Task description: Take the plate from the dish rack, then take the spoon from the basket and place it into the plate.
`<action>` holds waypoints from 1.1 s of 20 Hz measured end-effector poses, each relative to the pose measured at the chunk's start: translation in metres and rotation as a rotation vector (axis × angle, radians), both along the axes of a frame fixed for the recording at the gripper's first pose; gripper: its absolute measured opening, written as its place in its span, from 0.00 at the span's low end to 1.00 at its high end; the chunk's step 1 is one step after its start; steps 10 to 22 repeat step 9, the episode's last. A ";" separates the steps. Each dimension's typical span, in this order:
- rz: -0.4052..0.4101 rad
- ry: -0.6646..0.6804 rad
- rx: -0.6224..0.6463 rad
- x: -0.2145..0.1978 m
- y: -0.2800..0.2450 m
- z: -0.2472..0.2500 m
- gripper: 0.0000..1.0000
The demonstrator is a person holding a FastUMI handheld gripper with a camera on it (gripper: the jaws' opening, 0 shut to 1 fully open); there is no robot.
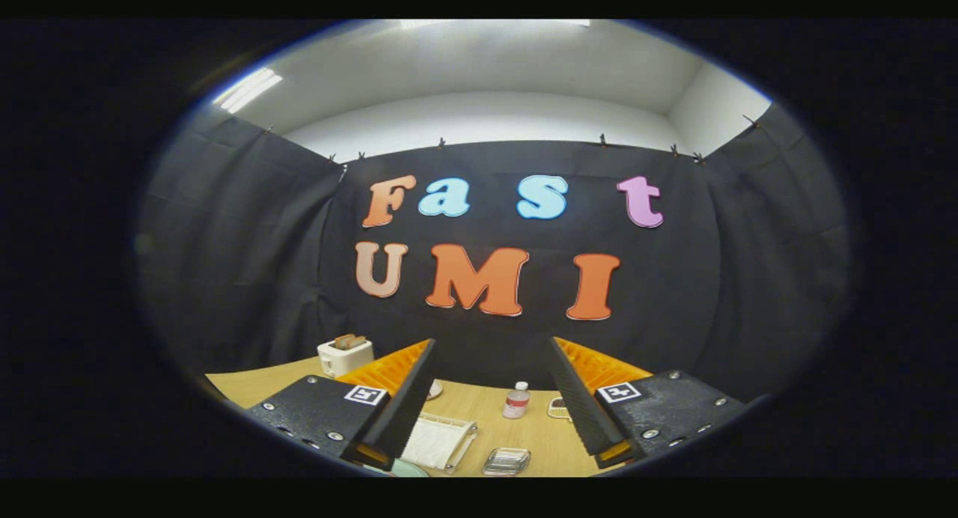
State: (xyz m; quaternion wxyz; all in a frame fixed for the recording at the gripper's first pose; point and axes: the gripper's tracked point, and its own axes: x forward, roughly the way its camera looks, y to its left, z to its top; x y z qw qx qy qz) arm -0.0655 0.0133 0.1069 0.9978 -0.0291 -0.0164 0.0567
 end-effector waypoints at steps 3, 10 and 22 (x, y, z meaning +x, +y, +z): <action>-0.003 -0.026 0.005 0.006 -0.004 0.000 0.89; 0.003 -0.017 0.004 0.009 -0.005 -0.001 0.92; 0.003 -0.017 0.004 0.009 -0.005 -0.001 0.92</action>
